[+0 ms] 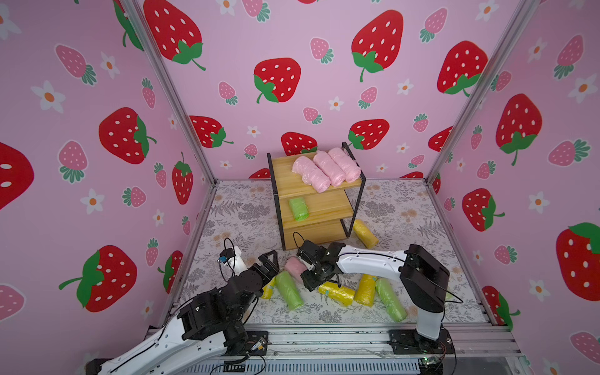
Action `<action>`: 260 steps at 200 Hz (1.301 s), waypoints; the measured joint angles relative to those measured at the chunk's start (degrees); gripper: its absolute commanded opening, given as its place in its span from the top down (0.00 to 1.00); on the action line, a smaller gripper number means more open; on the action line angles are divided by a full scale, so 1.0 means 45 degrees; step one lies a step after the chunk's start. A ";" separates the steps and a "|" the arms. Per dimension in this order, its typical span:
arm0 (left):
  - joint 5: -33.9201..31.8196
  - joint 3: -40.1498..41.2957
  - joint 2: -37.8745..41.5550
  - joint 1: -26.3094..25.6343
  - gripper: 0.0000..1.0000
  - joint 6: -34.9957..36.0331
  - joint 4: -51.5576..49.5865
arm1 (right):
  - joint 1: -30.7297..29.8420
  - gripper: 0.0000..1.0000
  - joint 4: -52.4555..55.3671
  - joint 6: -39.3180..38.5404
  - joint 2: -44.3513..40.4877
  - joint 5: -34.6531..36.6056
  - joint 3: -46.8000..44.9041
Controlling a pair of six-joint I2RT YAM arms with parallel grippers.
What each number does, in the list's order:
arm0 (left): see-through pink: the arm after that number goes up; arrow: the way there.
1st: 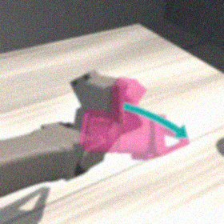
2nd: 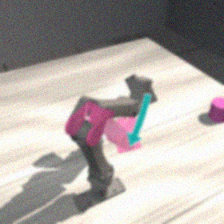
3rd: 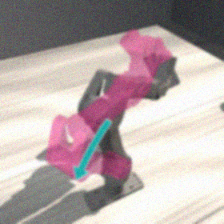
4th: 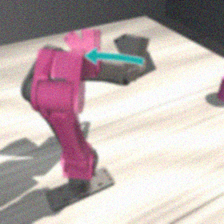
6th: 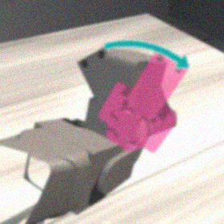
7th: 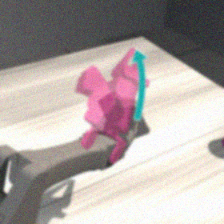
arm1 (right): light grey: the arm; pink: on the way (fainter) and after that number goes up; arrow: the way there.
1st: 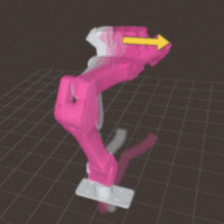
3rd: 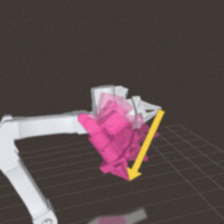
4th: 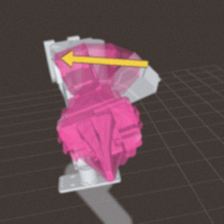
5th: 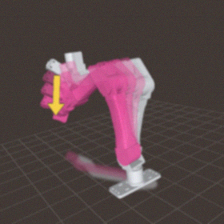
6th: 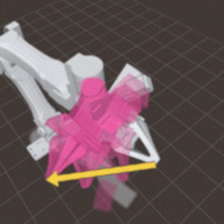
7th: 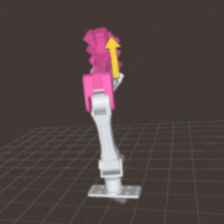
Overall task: Sort the rolls of trash bags by color and place them on the shelf
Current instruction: Pick up the roll of trash bags from the center of the board.
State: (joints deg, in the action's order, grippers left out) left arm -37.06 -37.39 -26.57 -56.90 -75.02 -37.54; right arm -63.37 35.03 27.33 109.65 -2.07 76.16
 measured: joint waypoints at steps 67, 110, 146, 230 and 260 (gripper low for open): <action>0.0063 0.0044 0.0000 0.0000 0.00 0.0306 0.0175 | 0.0000 1.00 0.0248 0.0053 0.0180 0.0155 0.0520; 0.0437 0.0053 0.0000 0.0000 0.00 0.1360 0.0869 | 0.0000 1.00 0.0631 0.0180 -0.0937 0.0675 -0.0243; 0.0967 0.0573 0.0423 0.0005 0.00 0.2365 0.2220 | 0.0044 1.00 0.1146 0.0219 -0.3259 0.0801 -0.0432; 0.3240 0.0884 0.0364 0.0180 0.00 0.4401 0.5008 | 0.0423 1.00 0.1379 0.0695 -0.7446 -0.0695 -0.0923; 0.4488 0.0826 -0.0758 0.0559 0.00 0.4551 0.5649 | 0.0457 1.00 0.1112 0.0874 -0.8267 -0.1462 -0.0923</action>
State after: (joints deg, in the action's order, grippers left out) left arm -16.86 -33.67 -29.98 -54.39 -54.54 -12.12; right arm -61.32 40.03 31.27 72.44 -8.64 72.01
